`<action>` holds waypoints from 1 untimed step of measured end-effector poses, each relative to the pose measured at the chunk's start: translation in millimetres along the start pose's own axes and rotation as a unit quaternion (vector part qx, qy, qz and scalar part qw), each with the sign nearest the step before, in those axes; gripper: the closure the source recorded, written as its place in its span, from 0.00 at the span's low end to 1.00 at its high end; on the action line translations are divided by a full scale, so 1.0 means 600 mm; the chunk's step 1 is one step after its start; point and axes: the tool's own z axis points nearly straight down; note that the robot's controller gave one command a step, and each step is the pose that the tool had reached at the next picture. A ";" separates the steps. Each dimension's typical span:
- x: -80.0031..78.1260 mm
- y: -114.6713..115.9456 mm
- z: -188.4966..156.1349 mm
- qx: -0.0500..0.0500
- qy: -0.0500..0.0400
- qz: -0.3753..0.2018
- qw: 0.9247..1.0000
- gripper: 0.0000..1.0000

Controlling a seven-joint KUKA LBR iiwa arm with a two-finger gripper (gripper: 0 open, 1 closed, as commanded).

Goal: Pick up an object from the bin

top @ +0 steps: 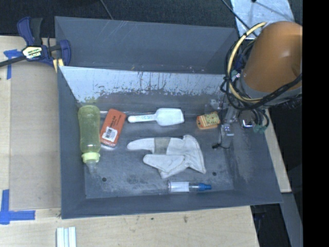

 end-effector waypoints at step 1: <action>-0.002 0.000 -0.008 0.000 -0.004 -0.001 1.000 0.00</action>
Offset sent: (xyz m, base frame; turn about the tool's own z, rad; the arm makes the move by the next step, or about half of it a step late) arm -0.0055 0.0294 -0.0918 -0.1102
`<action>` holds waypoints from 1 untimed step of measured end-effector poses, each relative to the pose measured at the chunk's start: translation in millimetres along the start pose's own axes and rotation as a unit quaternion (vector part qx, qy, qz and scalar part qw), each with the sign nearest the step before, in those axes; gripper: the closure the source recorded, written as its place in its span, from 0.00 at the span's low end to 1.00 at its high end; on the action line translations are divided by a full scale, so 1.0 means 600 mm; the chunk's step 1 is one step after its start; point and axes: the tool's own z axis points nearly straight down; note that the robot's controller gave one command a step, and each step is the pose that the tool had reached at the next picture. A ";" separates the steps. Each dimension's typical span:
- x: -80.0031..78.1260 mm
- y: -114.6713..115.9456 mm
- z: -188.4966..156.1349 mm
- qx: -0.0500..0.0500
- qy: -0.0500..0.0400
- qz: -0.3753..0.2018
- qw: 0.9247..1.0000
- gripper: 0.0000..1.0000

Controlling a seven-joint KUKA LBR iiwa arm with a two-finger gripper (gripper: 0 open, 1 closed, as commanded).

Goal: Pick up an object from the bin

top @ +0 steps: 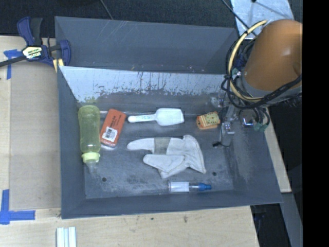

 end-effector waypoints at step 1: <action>0.003 0.022 0.074 0.001 -0.003 -0.026 1.000 0.00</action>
Offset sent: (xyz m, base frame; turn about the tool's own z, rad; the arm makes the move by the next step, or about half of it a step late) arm 0.0025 0.0791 -0.1295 -0.0987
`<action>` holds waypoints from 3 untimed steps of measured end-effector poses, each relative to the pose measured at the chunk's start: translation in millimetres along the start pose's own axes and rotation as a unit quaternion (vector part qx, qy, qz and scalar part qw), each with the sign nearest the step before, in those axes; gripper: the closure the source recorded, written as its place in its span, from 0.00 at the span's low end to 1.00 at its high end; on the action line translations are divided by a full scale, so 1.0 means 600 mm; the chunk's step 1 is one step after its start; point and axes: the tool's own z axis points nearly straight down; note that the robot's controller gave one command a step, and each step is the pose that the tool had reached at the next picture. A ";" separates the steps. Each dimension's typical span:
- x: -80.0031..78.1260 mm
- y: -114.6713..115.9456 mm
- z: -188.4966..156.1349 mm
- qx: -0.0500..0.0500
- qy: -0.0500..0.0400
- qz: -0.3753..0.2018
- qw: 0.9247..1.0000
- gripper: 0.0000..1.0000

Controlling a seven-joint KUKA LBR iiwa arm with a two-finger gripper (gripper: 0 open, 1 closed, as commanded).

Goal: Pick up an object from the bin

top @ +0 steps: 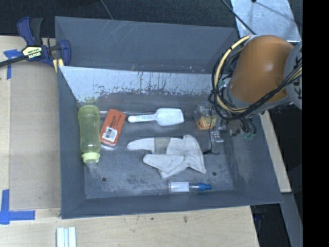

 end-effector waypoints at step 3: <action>0.012 0.084 0.185 -0.001 0.000 0.000 1.000 1.00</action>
Offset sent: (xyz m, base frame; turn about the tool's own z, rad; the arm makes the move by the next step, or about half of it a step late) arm -0.0021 0.0673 -0.0890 -0.0075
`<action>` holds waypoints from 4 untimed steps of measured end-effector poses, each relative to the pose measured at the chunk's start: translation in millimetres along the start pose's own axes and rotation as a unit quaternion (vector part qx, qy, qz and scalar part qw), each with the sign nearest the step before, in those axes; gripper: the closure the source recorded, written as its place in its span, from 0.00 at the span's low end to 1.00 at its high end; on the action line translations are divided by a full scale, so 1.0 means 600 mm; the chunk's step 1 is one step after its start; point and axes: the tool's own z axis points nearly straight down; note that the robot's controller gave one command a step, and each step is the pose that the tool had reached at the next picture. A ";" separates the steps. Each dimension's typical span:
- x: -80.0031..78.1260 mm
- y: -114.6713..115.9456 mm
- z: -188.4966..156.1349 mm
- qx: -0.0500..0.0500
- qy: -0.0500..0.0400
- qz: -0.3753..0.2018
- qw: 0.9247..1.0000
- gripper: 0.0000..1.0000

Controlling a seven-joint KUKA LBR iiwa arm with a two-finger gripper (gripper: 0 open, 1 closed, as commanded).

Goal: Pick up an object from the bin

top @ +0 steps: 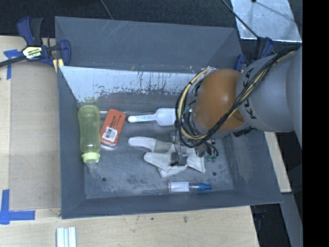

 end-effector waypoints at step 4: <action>0.041 0.011 -0.194 -0.001 0.004 -0.185 0.983 1.00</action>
Offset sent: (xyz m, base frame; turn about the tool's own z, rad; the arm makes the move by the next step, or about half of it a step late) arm 0.0216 -0.0022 0.2299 0.0447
